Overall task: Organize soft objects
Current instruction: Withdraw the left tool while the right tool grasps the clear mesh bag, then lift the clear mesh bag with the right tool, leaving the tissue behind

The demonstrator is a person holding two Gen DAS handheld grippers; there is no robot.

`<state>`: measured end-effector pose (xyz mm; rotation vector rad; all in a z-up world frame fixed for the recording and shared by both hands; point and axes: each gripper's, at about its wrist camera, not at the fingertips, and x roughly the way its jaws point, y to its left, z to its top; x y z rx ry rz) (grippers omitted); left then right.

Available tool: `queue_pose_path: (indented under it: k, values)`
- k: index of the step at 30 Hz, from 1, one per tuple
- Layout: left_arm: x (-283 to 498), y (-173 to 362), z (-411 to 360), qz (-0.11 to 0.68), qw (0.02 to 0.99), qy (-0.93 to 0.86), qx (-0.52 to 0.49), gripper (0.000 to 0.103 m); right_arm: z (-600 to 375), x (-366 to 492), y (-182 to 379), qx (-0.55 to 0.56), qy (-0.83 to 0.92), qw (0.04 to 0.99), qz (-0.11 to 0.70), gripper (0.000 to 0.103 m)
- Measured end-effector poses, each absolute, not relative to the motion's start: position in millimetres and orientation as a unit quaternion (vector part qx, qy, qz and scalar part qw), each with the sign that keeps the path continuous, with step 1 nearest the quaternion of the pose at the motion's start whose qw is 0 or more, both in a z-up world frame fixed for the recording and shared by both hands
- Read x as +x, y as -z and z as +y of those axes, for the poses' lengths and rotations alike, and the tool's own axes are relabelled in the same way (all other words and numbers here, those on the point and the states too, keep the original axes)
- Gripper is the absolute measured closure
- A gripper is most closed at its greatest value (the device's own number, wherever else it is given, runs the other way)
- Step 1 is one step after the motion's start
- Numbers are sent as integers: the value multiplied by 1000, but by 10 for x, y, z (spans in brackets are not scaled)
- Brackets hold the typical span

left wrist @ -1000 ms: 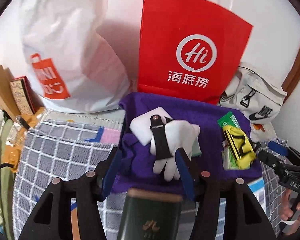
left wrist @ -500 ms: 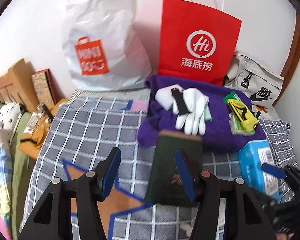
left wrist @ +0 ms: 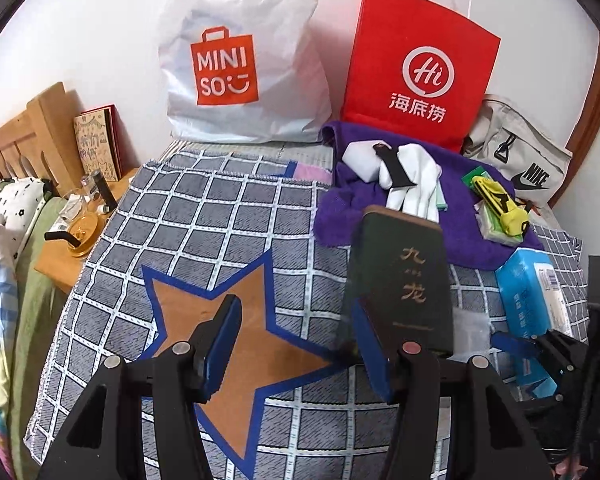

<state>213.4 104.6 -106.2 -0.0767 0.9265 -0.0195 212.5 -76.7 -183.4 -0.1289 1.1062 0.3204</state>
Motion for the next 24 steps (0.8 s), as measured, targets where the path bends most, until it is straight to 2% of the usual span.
queue_pose_path:
  k: [4, 10, 12, 13, 15, 17, 19, 24]
  values:
    - [2130, 1094, 1125, 443, 895, 18, -48, 49, -699, 2203, 1979, -62, -140, 825, 545, 23]
    - [2120, 1120, 1244, 440, 896, 19, -59, 49, -718, 2246, 2019, -57, -112, 839, 529, 20]
    - [2116, 1137, 1271, 441, 895, 19, -63, 49, -706, 2218, 2034, -72, -113, 845, 517, 23]
    - [2111, 1143, 1279, 442, 895, 19, -65, 49, -703, 2193, 2034, -80, -116, 847, 513, 27]
    - [2096, 1153, 1300, 442, 894, 19, -67, 49, -716, 2153, 2006, -80, -124, 849, 508, 42]
    - [2077, 1160, 1319, 443, 893, 17, -71, 49, -751, 2116, 1978, -66, -137, 847, 509, 83]
    - [2056, 1162, 1320, 444, 893, 17, -73, 49, -784, 2143, 1937, -59, -145, 845, 512, 98]
    - [1925, 1136, 1275, 442, 894, 21, -63, 49, -934, 2041, 1710, -12, -174, 860, 480, 99]
